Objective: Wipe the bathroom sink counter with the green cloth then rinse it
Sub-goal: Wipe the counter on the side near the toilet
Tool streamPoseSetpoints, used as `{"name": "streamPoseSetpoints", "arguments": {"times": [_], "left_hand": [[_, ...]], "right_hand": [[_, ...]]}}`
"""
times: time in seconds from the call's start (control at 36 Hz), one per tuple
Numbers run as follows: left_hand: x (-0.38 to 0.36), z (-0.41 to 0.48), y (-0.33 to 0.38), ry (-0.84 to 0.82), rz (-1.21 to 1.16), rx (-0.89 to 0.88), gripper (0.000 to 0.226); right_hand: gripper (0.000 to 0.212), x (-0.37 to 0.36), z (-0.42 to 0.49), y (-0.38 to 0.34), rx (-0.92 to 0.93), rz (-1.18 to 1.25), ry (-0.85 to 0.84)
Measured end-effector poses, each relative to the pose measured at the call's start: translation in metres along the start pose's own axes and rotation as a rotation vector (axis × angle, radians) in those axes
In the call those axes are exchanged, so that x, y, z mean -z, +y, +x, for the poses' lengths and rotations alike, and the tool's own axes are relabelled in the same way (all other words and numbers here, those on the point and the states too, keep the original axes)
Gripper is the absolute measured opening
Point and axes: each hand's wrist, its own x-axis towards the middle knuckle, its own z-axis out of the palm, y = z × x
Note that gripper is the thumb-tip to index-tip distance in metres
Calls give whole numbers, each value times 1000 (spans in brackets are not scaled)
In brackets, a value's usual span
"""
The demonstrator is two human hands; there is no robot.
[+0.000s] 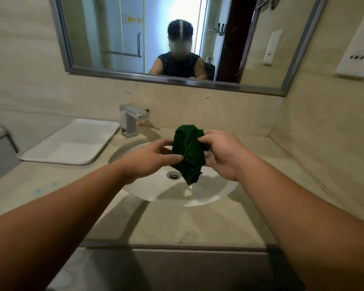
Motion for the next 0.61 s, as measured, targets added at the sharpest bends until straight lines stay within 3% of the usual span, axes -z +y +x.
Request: {"name": "streamPoseSetpoints", "arguments": {"times": [0.06, 0.14, 0.33, 0.42, 0.61], "left_hand": [[3, -3, 8, 6, -72, 35, 63], [9, -8, 15, -80, -159, 39, 31], [22, -21, 27, -111, -160, 39, 21], [29, -27, 25, -135, -169, 57, 24], [53, -42, 12, -88, -119, 90, 5]], "right_hand": [[35, 0, -3, -5, -58, 188, -52], [42, 1, -6, -7, -124, 311, -93], [30, -4, -10, -3, -53, -7, -110], [24, -5, -7, 0, -28, -67, -90], [12, -17, -7, 0, -63, -98, -173]]}}
